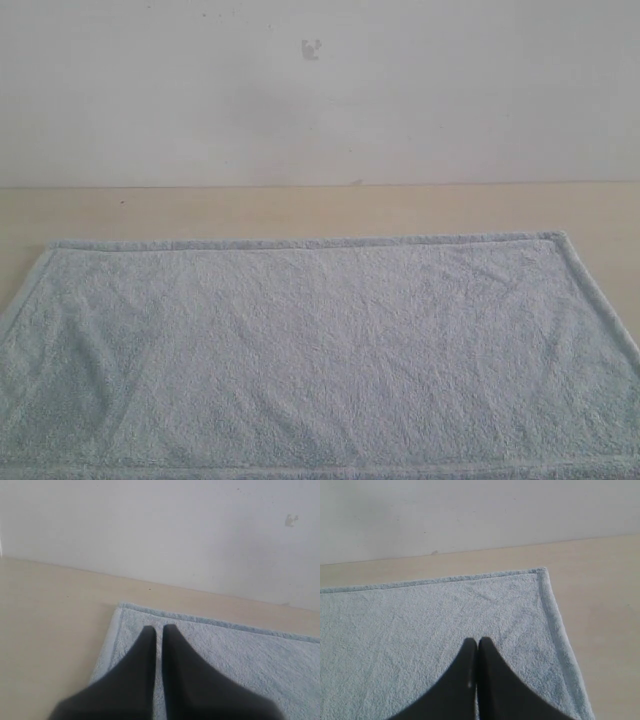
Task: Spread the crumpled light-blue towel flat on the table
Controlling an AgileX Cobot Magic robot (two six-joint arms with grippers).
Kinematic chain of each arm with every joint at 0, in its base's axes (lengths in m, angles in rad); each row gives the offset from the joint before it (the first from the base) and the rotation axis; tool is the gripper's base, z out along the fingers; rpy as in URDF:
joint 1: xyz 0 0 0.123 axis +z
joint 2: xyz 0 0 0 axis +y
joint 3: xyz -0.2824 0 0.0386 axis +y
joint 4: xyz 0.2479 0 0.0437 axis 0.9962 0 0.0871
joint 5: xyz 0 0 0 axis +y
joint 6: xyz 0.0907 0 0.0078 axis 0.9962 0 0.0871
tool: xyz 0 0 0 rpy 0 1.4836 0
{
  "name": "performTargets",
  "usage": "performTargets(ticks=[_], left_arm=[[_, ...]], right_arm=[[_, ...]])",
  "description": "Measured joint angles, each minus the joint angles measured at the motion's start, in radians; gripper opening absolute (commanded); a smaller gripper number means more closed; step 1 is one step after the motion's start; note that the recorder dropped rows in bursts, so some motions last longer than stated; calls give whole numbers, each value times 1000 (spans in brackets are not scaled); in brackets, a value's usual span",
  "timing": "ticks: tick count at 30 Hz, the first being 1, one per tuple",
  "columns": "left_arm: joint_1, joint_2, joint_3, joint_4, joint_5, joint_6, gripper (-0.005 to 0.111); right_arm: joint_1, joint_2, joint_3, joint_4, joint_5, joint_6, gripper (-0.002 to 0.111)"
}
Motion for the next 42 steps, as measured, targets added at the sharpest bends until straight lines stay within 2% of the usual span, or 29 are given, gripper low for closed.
performTargets(ticks=[9,30,42], left_arm=[[0,0,2,60,-6,-41,4],[0,0,2,63,-6,-43,4],[35,0,2,63,-6,-43,4]], right_arm=[[0,0,0,0,0,0,0],[0,0,0,0,0,0,0],[0,0,0,0,0,0,0]])
